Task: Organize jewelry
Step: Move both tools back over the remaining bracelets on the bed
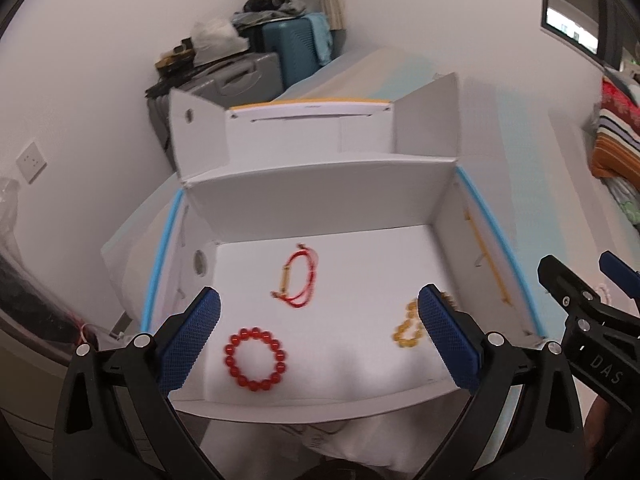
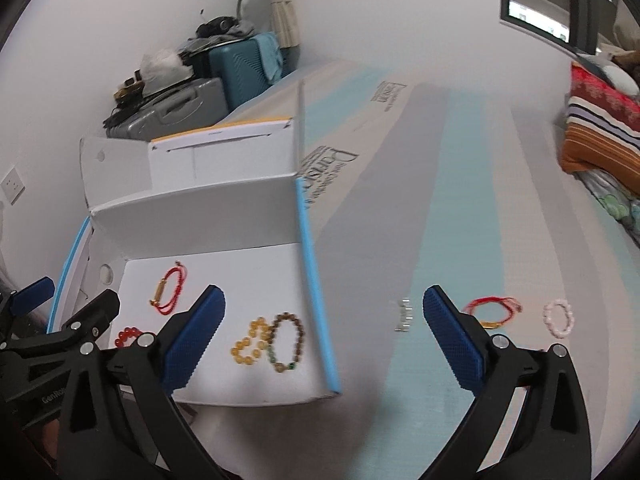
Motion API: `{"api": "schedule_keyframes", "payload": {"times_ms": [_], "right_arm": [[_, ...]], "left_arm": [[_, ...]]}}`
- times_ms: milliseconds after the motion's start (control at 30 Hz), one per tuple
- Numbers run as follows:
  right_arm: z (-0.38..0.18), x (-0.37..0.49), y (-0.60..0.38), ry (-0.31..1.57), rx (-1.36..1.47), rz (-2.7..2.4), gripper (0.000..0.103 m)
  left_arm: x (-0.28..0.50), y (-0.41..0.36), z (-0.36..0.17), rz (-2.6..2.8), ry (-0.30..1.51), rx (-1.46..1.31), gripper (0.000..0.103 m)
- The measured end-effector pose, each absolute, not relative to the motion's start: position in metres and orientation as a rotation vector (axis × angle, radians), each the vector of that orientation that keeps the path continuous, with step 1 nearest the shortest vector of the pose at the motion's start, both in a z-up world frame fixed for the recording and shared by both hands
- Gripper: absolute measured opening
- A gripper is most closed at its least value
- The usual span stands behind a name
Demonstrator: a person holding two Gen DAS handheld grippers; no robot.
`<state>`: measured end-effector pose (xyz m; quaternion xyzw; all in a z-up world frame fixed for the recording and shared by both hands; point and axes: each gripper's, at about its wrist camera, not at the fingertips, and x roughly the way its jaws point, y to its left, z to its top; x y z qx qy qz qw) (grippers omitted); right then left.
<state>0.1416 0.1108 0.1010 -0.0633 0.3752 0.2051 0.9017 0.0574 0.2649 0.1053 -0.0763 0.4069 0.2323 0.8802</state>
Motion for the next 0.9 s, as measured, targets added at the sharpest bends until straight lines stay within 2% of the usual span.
{"api": "schedule_keyframes", "payload": {"times_ms": [467,900], "right_arm": [[0.106,0.157,-0.02,0.771,-0.041,0.272,0.095],[0.073,0.18,-0.123,0.839,-0.003,0.146,0.095]], "left_arm": [[0.095,0.164,0.114,0.309,0.832,-0.105,0.097],[0.14,0.072,0.09,0.171,0.86,-0.044,0.097]]}}
